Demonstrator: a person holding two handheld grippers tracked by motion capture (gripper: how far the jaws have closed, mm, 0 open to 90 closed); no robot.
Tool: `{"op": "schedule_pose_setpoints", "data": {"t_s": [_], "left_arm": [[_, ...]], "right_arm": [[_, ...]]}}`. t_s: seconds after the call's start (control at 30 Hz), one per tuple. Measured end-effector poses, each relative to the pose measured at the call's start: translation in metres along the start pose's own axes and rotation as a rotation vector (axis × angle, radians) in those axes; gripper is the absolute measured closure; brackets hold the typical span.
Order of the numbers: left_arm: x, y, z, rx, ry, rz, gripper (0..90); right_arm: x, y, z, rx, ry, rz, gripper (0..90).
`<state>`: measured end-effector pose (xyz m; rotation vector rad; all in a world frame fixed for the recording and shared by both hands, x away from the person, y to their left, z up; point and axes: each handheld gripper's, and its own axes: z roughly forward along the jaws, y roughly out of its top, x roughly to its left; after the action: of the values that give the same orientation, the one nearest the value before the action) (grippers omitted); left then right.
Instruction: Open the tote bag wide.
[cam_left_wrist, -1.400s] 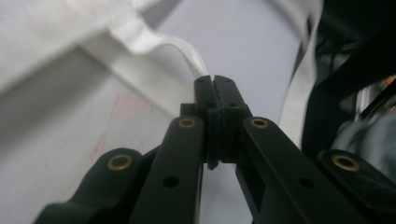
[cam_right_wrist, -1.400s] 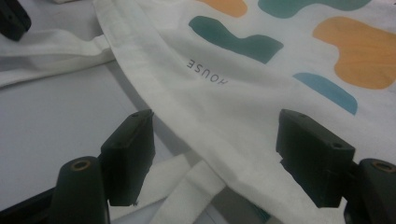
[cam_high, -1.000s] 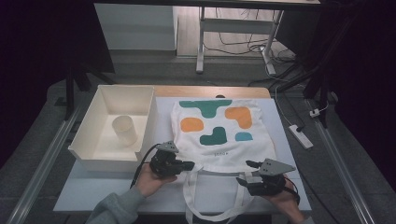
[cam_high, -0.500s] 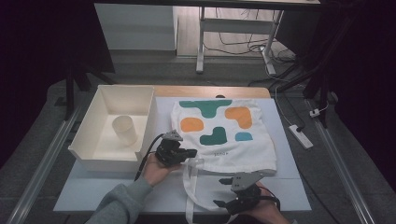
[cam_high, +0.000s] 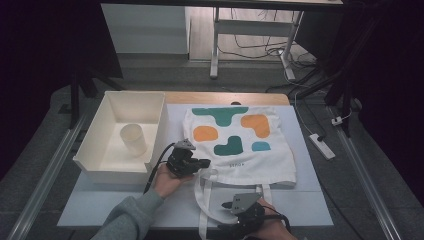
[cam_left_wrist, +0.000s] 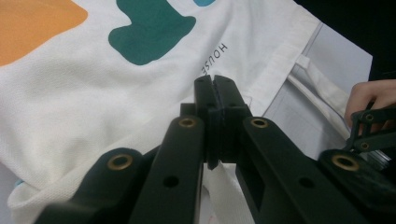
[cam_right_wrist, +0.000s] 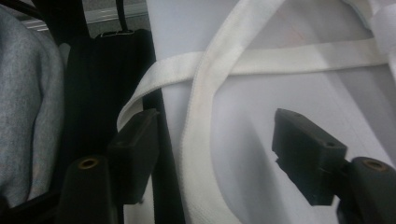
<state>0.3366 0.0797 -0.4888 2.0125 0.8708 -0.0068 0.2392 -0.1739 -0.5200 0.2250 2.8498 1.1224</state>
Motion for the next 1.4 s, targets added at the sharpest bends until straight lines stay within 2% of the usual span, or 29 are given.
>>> {"op": "schedule_pose_setpoints", "data": {"t_s": [0.13,0.37,0.57,0.67,1.0,1.13,1.2,1.4], "left_arm": [[0.001,0.0,0.0,0.0,0.002,-0.001,89.1],[0.005,-0.001,0.0,0.0,0.007,-0.013,89.1],[0.006,-0.001,0.0,0.005,0.007,-0.008,89.0],[0.007,-0.001,0.0,0.003,0.01,-0.013,89.0],[0.008,-0.002,-0.002,-0.003,0.011,-0.016,88.9],[0.008,-0.003,-0.003,0.001,0.009,-0.015,88.8],[0.008,-0.003,-0.003,0.003,0.007,-0.013,88.6],[0.008,-0.004,-0.003,0.003,0.005,-0.014,88.4]], "right_arm": [[0.0,0.0,0.001,0.02,-0.023,-0.009,43.4],[-0.002,-0.002,0.001,0.056,-0.02,-0.01,57.3],[-0.005,-0.003,-0.001,0.066,-0.016,0.0,75.7],[-0.007,-0.004,-0.004,0.053,-0.02,0.007,84.7],[-0.011,-0.005,-0.009,0.048,-0.069,0.023,86.5],[-0.013,-0.001,-0.017,0.0,-0.11,0.011,86.6],[-0.016,0.0,-0.024,-0.032,-0.133,0.021,86.7],[-0.034,0.007,-0.048,-0.115,-0.245,0.041,86.7]]}}
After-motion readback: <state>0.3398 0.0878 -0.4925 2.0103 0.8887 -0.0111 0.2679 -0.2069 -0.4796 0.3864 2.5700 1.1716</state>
